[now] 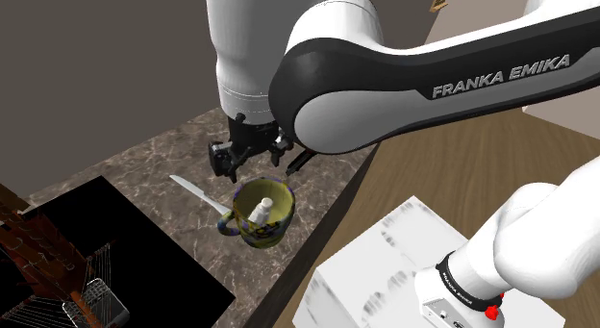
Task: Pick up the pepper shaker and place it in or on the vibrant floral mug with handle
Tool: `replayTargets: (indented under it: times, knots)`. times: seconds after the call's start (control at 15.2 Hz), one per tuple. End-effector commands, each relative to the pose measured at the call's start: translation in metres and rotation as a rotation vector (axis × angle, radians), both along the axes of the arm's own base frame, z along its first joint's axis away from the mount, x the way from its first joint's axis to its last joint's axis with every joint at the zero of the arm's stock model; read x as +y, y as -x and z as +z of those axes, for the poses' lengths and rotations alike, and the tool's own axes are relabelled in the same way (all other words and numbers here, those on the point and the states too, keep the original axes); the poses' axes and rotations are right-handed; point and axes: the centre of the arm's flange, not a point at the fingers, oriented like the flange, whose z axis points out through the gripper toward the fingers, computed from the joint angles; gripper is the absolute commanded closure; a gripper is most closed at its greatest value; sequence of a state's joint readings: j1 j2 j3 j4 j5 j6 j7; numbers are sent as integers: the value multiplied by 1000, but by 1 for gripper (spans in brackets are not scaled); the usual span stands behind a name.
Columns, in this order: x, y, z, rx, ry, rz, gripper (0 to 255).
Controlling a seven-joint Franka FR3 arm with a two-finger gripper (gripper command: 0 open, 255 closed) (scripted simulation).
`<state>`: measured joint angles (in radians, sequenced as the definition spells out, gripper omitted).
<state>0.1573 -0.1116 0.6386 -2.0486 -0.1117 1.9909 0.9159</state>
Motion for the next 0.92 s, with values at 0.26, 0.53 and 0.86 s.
replayTargets:
  times: [0.26, 0.53, 0.86]
  knots:
    - [2, 4, 26, 0, 0, 0, 0]
    - [5, 7, 49, 0, 0, 0, 0]
    - [5, 7, 49, 0, 0, 0, 0]
